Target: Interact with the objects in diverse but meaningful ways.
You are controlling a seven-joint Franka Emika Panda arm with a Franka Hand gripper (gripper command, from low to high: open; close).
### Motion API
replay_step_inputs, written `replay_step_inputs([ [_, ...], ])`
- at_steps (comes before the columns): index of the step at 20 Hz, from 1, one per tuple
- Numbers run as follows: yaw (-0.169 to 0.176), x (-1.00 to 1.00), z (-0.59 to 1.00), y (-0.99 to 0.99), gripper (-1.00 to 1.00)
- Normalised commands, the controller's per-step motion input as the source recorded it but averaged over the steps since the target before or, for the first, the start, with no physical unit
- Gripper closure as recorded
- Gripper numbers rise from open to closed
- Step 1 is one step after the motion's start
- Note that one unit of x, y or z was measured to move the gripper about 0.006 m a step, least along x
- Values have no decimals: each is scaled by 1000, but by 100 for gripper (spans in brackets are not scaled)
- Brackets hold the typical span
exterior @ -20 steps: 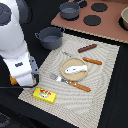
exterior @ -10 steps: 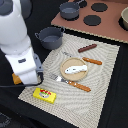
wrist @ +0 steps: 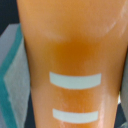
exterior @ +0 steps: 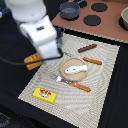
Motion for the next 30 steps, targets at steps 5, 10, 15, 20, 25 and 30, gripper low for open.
replay_step_inputs([
  [5,116,6,-328,146,100],
  [10,91,-134,-535,34,100],
  [15,70,-153,-529,34,100],
  [20,62,-128,-341,142,100],
  [25,17,126,250,102,-100],
  [30,5,406,713,143,-100],
])
